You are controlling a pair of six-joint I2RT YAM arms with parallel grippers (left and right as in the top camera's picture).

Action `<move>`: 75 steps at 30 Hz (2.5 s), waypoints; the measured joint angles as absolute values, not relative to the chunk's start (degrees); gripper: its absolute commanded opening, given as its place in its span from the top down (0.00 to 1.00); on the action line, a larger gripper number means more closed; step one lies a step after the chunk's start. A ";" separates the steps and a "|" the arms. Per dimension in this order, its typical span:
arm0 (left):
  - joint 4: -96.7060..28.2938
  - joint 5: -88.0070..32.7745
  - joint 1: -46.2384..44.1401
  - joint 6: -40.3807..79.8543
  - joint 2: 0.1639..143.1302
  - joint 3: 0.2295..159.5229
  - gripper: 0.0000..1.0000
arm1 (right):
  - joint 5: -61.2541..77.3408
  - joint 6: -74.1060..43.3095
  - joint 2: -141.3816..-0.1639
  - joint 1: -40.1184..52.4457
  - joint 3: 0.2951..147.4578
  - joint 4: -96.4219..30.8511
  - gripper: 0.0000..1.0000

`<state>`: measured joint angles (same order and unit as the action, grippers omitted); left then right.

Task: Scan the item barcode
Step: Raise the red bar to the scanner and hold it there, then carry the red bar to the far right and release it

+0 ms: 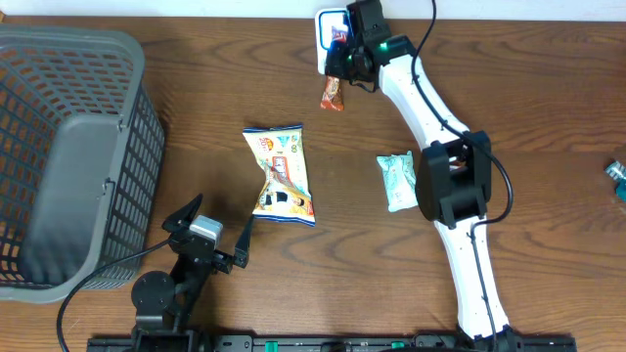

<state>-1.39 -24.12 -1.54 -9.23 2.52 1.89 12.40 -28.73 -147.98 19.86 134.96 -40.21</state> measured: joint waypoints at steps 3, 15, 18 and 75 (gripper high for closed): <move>-1.39 -24.12 -1.54 -9.23 2.52 1.89 0.02 | 13.32 -28.93 -148.11 19.86 135.06 -40.29 0.99; -1.39 -24.12 -1.54 -9.23 2.52 1.89 0.02 | 16.32 -25.87 -148.11 19.27 146.43 -57.04 0.99; -1.39 -24.12 -1.54 -9.23 2.52 1.89 0.02 | 15.73 -23.88 -147.55 17.91 150.50 -63.99 0.99; -1.39 -24.14 -1.54 -9.23 2.52 1.89 0.02 | -6.09 -28.53 -108.66 -16.40 133.43 -82.52 0.01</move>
